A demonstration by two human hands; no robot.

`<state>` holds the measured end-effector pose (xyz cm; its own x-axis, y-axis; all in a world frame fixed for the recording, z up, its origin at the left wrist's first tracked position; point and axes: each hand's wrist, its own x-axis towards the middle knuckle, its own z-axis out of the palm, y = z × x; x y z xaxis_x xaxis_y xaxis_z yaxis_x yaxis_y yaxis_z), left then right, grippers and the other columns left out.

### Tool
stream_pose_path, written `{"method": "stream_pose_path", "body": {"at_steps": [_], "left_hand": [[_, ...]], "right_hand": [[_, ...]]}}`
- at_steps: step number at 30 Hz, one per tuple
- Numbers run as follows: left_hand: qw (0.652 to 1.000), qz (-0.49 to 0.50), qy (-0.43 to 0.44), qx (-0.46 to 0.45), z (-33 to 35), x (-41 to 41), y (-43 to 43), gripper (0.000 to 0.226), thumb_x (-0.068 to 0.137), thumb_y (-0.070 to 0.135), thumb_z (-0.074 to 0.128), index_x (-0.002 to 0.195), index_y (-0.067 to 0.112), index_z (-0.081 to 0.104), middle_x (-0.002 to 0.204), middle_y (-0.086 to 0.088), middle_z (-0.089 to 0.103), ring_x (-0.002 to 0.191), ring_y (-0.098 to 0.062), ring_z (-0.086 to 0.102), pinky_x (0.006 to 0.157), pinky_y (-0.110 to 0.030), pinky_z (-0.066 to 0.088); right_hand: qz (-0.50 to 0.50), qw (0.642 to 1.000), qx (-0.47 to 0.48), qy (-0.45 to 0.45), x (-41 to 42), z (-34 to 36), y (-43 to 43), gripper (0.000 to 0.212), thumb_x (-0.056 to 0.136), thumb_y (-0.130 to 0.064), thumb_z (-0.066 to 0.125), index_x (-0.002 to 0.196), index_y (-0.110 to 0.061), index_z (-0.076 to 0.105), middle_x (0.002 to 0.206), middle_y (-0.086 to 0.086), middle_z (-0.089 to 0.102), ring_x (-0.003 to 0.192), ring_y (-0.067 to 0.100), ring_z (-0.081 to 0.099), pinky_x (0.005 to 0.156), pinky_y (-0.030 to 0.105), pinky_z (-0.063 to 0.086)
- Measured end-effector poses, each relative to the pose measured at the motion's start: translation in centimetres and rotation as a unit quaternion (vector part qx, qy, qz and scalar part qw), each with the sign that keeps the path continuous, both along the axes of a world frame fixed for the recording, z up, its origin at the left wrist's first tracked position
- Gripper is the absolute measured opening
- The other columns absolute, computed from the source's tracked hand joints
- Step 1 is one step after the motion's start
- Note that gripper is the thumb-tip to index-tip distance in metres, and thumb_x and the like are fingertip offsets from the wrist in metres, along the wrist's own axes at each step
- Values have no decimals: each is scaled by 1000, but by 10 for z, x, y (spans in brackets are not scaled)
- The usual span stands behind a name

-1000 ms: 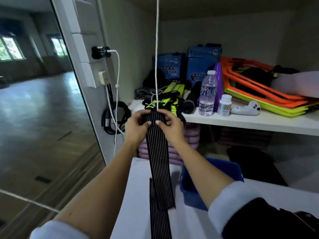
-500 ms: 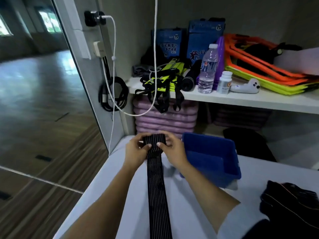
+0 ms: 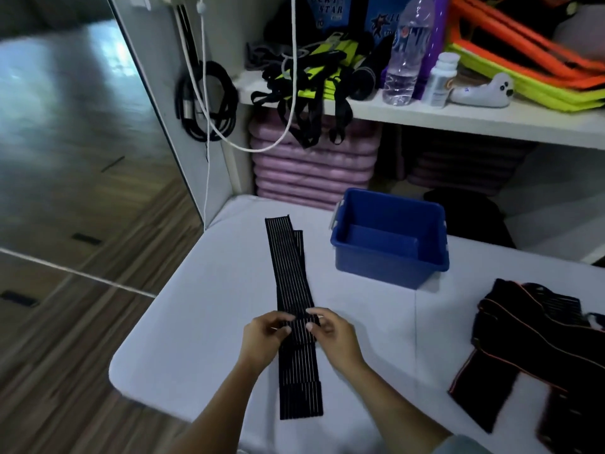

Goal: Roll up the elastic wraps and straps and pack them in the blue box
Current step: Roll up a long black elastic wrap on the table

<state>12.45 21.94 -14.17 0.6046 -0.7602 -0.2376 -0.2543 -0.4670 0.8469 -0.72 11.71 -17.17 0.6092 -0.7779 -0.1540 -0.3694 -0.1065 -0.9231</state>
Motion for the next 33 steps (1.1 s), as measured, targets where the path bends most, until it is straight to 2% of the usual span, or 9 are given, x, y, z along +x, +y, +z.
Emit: {"method": "stream_pose_path", "body": {"at_steps": [4, 7, 11, 14, 16, 19, 24, 30, 33], "left_hand": [[1000, 8, 17, 18, -11, -19, 19, 26, 81, 14, 70, 77, 39, 69, 79, 17, 70, 63, 7, 60, 68, -10, 45], [998, 30, 35, 33, -19, -33, 30, 24, 80, 21, 71, 71, 43, 69, 76, 20, 71, 75, 5, 64, 71, -7, 46], [990, 90, 106, 35, -22, -50, 41, 6, 81, 26, 70, 78, 28, 74, 77, 6, 73, 69, -13, 66, 66, -25, 57], [987, 113, 111, 30, -23, -59, 45, 9, 83, 19, 68, 80, 25, 74, 82, 0, 71, 77, -16, 68, 64, -28, 59], [991, 97, 82, 39, -26, -61, 49, 26, 82, 6, 67, 78, 31, 70, 83, -1, 69, 78, -21, 67, 72, -32, 59], [992, 99, 33, 73, -27, -66, 52, 37, 77, -1, 68, 81, 36, 65, 82, -6, 66, 74, -24, 64, 77, -32, 56], [982, 158, 20, 98, -27, -74, 53, 39, 78, 3, 68, 114, 15, 62, 96, -4, 65, 85, -20, 62, 76, -22, 45], [973, 182, 36, 140, -30, -82, 56, 36, 80, -1, 64, 115, 9, 64, 94, -5, 68, 85, -17, 61, 82, -23, 49], [973, 180, 38, 138, -31, -86, 59, 39, 80, -1, 64, 117, 11, 64, 105, -6, 69, 95, -19, 62, 84, -20, 45]], "right_hand": [[1, 1000, 10, 23, -15, -12, 14, 15, 90, -40, 57, 88, -54, 61, 97, -13, 69, 93, 3, 63, 86, 30, 53], [13, 999, 13, 44, -24, -18, 24, 16, 89, -41, 55, 89, -56, 61, 95, -15, 69, 91, 3, 64, 86, 33, 53], [20, 997, 44, 59, -32, -21, 38, 25, 82, -34, 55, 93, -55, 61, 90, -20, 67, 87, 3, 64, 83, 40, 55], [38, 997, 35, 63, -39, -19, 45, 49, 80, -12, 59, 89, -60, 58, 101, -23, 63, 96, 0, 60, 91, 32, 52], [42, 996, 19, 77, -44, -20, 49, 56, 79, -7, 63, 87, -62, 56, 106, -26, 56, 101, -1, 57, 93, 29, 50], [24, 996, -12, 91, -49, -19, 56, 51, 76, -9, 69, 93, -55, 56, 106, -21, 51, 102, 6, 56, 92, 29, 49], [-18, 993, 30, 109, -51, -20, 66, 40, 79, -11, 70, 115, -25, 60, 114, -3, 58, 88, 12, 60, 78, 21, 48], [-29, 990, 61, 128, -56, -22, 78, 42, 83, -13, 68, 122, -21, 56, 112, -2, 62, 94, 13, 59, 83, 21, 46], [-37, 989, 47, 134, -59, -22, 81, 39, 84, -15, 67, 120, -24, 57, 109, -4, 63, 89, 10, 58, 83, 22, 48]]}}
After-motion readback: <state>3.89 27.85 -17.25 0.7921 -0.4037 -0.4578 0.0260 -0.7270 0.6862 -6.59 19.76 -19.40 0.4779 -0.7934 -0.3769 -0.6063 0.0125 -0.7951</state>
